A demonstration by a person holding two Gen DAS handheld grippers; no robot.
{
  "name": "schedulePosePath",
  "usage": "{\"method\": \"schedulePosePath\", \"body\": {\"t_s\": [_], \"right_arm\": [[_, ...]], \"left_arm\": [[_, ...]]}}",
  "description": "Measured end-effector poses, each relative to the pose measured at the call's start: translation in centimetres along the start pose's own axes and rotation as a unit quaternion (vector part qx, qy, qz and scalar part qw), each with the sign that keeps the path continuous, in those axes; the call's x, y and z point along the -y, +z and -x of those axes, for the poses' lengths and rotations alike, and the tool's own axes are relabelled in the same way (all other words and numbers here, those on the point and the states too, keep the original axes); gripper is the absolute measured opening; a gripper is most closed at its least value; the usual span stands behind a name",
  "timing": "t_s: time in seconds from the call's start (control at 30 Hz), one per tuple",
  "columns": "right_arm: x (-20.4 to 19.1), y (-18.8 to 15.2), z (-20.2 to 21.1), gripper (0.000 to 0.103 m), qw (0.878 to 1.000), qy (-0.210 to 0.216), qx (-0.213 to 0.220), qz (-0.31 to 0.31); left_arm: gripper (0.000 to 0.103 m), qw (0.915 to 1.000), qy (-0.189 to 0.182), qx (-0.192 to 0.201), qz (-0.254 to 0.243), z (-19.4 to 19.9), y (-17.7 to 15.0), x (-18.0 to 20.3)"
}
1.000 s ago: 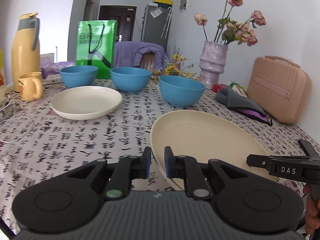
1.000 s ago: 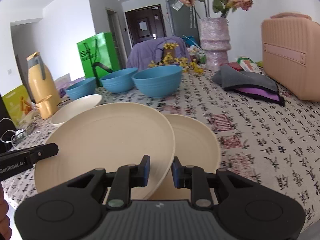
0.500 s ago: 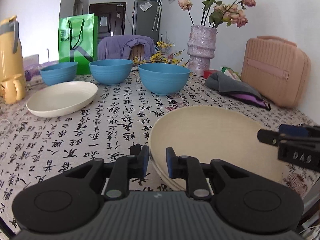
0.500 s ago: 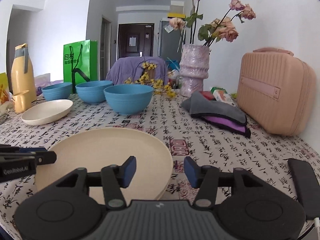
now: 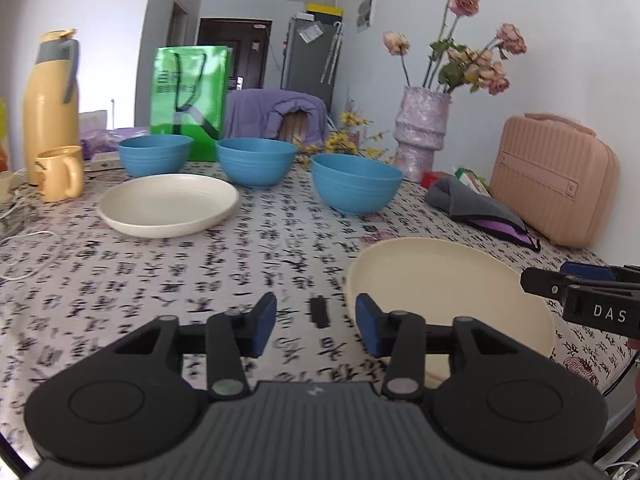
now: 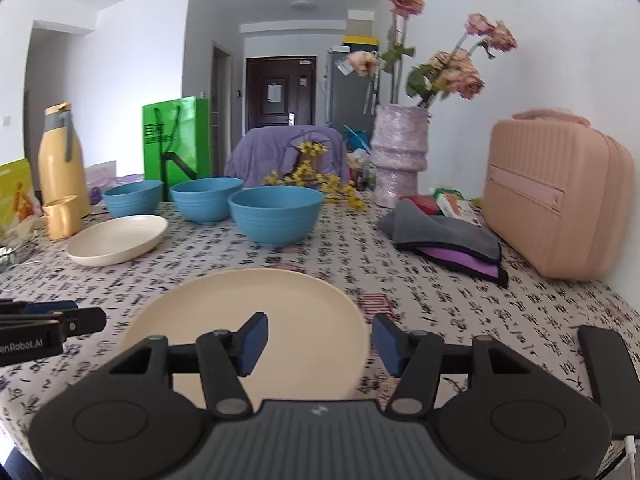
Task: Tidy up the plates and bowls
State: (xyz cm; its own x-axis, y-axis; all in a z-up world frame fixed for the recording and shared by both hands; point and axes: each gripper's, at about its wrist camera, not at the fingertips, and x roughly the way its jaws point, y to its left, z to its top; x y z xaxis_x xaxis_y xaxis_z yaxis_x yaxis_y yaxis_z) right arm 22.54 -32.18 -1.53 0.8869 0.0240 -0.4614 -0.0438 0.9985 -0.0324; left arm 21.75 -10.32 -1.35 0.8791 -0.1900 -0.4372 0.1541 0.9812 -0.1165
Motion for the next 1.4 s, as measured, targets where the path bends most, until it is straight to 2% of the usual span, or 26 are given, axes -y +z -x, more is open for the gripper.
{"method": "schedulePosePath", "body": {"t_s": [0.1, 0.17, 0.27, 0.4, 0.53, 0.7, 0.9, 1.17, 1.4], "right_arm": [[-2.1, 0.1, 1.0, 0.061, 1.000, 0.018, 0.009, 0.007], [-3.8, -0.1, 1.9, 0.062, 0.999, 0.034, 0.014, 0.012], [-6.4, -0.7, 3.5, 0.070, 0.998, 0.056, 0.026, 0.023], [-9.5, -2.3, 5.9, 0.078, 0.996, 0.071, 0.047, 0.024], [-11.8, -4.1, 8.2, 0.084, 0.994, 0.091, 0.058, 0.010], [-14.1, -6.3, 10.2, 0.085, 0.992, 0.107, 0.066, -0.007], [-15.6, -7.6, 12.2, 0.091, 0.991, 0.108, 0.080, 0.011], [-16.2, -7.4, 13.2, 0.092, 0.990, 0.106, 0.094, 0.017], [-16.2, -7.1, 12.4, 0.093, 0.990, 0.105, 0.091, 0.016]], "left_arm": [[0.062, 0.9999, 0.008, 0.013, 0.003, 2.3, -0.1, -1.8], [0.068, 0.9995, 0.017, 0.025, 0.003, 3.9, -0.3, -3.1], [0.085, 0.9991, 0.026, 0.032, 0.006, 6.5, -1.0, -4.7], [0.096, 0.9979, 0.037, 0.054, -0.009, 10.1, -2.3, -6.3], [0.102, 0.9956, 0.051, 0.075, -0.021, 13.0, -3.6, -7.5], [0.103, 0.9938, 0.057, 0.092, -0.024, 15.5, -5.4, -8.7], [0.103, 0.9920, 0.073, 0.097, -0.034, 17.0, -7.2, -9.8], [0.103, 0.9892, 0.080, 0.116, -0.038, 18.4, -6.7, -10.7], [0.103, 0.9901, 0.083, 0.109, -0.032, 17.7, -6.5, -10.9]]}}
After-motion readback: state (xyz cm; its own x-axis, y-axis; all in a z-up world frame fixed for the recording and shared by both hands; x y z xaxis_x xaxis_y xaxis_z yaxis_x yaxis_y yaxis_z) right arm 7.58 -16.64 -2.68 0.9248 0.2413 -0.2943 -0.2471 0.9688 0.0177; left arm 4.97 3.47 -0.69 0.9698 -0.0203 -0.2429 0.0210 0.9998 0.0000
